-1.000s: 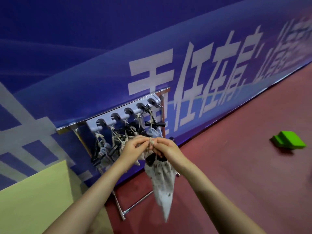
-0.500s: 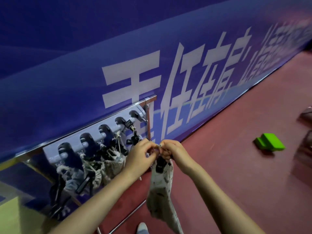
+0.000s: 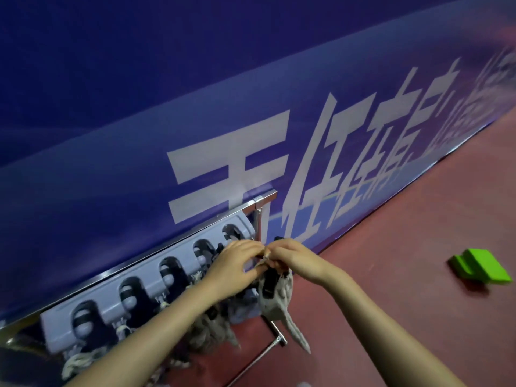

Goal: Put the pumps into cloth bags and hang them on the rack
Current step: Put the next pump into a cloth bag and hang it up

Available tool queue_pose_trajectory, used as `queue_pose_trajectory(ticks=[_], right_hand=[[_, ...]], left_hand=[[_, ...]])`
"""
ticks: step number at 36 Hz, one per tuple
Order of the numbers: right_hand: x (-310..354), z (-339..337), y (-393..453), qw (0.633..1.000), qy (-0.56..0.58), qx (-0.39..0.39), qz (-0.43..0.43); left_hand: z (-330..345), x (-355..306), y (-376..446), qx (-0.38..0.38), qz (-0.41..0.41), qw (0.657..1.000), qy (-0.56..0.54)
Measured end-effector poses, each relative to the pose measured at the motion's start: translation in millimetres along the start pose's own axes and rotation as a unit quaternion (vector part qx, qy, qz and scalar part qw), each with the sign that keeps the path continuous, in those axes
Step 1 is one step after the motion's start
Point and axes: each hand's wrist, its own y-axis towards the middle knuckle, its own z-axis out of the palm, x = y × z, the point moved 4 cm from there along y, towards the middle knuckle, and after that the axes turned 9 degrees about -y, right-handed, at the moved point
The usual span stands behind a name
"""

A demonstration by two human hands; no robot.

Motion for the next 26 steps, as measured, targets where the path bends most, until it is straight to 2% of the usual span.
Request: queue_pose_trajectory(ticks=[4, 7, 14, 17, 21, 26], right_hand=[[-12, -17, 25, 0.999, -0.014, 0.032, -0.02], [-26, -30, 48, 0.997, -0.025, 0.065, -0.026], [-61, -37, 95, 0.987, -0.036, 0.149, -0.047], [-75, -30, 108, 0.98, -0.047, 0.188, -0.048], [-90, -24, 122, 0.972, -0.028, 0.224, -0.056], [-101, -17, 124, 0.954, -0.037, 0.29, -0.072]], left_hand=[[4, 8, 18, 0.022, -0.022, 0.997, -0.066], [6, 19, 27, 0.027, -0.061, 0.996, -0.067], [9, 36, 36, -0.008, -0.203, 0.979, 0.027], [18, 42, 35, -0.011, -0.246, 0.967, 0.066], [22, 40, 37, -0.057, -0.293, 0.953, 0.056], [38, 36, 24, -0.05, -0.344, 0.924, 0.157]])
